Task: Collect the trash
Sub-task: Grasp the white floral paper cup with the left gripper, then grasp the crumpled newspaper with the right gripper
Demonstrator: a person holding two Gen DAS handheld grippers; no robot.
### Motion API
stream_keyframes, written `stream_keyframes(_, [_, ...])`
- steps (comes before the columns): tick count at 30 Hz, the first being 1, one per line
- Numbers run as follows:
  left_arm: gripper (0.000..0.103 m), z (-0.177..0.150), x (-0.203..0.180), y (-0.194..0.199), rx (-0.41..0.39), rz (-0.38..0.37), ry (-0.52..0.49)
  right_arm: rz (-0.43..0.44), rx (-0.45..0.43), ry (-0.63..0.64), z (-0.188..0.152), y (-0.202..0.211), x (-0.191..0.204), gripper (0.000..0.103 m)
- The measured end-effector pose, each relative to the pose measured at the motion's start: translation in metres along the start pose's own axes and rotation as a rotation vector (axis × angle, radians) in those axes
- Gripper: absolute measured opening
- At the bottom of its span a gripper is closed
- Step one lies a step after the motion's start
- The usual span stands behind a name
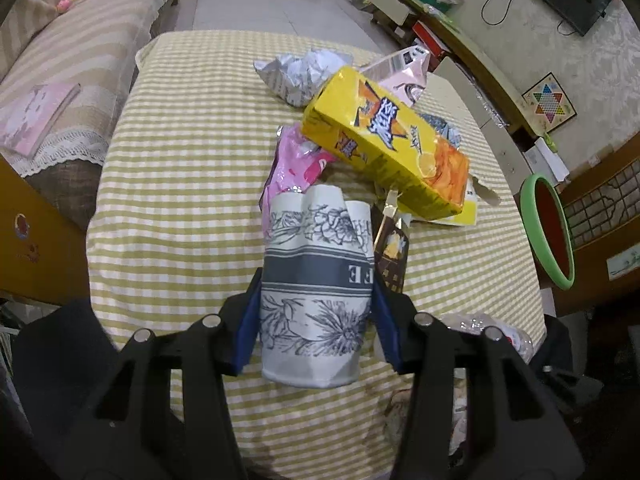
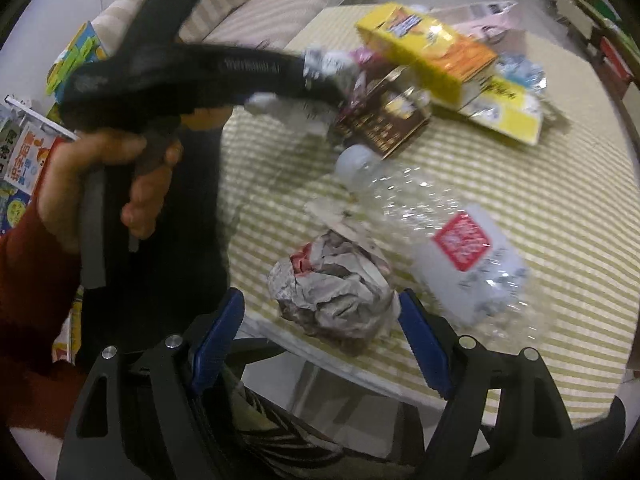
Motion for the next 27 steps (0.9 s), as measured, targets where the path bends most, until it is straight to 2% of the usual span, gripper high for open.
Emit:
stream_keyframes(3, [0.048,0.001,-0.002,0.002,-0.012,0.0,-0.009,0.014,0.016,-0.015,0.0,-0.012,-0.002,0.07])
stream_keyframes(5, [0.048,0.0,-0.004,0.003,-0.017,-0.001,-0.011,0.021,0.024,-0.027,-0.001,-0.017,-0.005,0.06])
stream_keyframes(8, [0.048,-0.001,-0.007,0.006,-0.026,-0.004,-0.018,0.039,0.003,-0.038,0.002,-0.016,-0.006,0.05])
stream_keyframes(13, [0.048,0.002,-0.014,0.014,-0.047,-0.016,-0.025,0.033,-0.062,-0.061,0.006,0.0,-0.008,0.041])
stream_keyframes(19, [0.048,0.011,-0.03,0.035,-0.101,-0.044,-0.047,0.055,-0.161,-0.101,0.014,0.032,-0.019,0.04])
stream_keyframes(27, [0.048,0.022,-0.045,0.059,-0.167,-0.105,-0.055,-0.022,-0.325,-0.158,0.028,0.079,-0.039,0.04])
Point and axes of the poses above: each gripper's, at about its wrist camera, not at the fingertips, and y roughly against the way its jaws point, x to its left, z to its top, the point moved 1 cm from there along -y, roughly the way its jaws point, and after that the axes turned 11 degrees about y, right-handed, at the moved point
